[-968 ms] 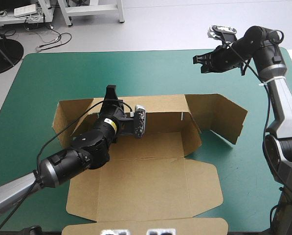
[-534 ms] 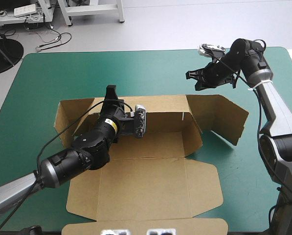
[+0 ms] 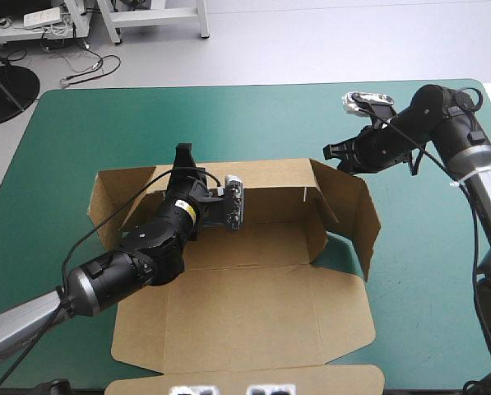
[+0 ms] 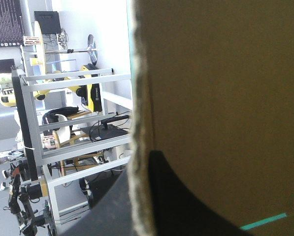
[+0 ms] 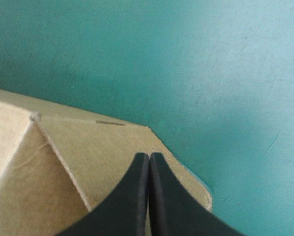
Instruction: Fold the box
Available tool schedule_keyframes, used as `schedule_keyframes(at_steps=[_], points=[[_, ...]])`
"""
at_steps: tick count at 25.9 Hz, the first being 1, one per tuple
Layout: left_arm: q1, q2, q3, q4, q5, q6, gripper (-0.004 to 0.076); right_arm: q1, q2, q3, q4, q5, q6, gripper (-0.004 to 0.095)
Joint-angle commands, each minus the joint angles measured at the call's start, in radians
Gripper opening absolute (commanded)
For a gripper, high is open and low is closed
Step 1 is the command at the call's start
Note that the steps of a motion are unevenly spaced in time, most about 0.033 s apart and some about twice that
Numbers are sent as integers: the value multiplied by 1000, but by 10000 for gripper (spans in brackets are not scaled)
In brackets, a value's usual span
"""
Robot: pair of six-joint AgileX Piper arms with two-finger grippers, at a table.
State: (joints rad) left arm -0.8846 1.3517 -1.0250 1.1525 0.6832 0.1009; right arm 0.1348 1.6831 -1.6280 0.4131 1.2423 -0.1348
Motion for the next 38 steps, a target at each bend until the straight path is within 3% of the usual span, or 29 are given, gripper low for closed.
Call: schedule_keyframes(at_steps=[1, 8, 12, 16, 19, 22, 26, 30, 33, 38], points=[[-3, -36, -29, 48, 7, -13, -10, -7, -113, 65, 82, 13, -58, -20], [-3, -36, -29, 48, 7, -7, -10, -5, -235, 282, 158, -9, -256, -20], [-3, -36, -29, 48, 7, -13, -10, -5, -353, 479, 208, -227, -375, -20], [-3, -36, -29, 48, 7, -9, -10, -5, -470, 714, 419, -413, -679, -18], [-3, -36, -29, 48, 5, -9, -10, -5, -496, 804, 574, -528, -822, -19], [-3, -36, -29, 48, 6, -7, -10, -5, -494, 842, 653, -559, -951, -18], [-3, -36, -29, 48, 8, -7, -10, -5, -494, 842, 650, -638, -960, -19], [-3, -36, -29, 48, 10, -7, -10, -5, -484, 840, 655, -581, -1032, -6], [-3, -36, -29, 48, 10, -7, -10, -5, -481, 840, 624, -497, -1062, 119], [-3, -36, -29, 48, 12, -7, -10, -5, -481, 840, 608, -424, -1087, 662]])
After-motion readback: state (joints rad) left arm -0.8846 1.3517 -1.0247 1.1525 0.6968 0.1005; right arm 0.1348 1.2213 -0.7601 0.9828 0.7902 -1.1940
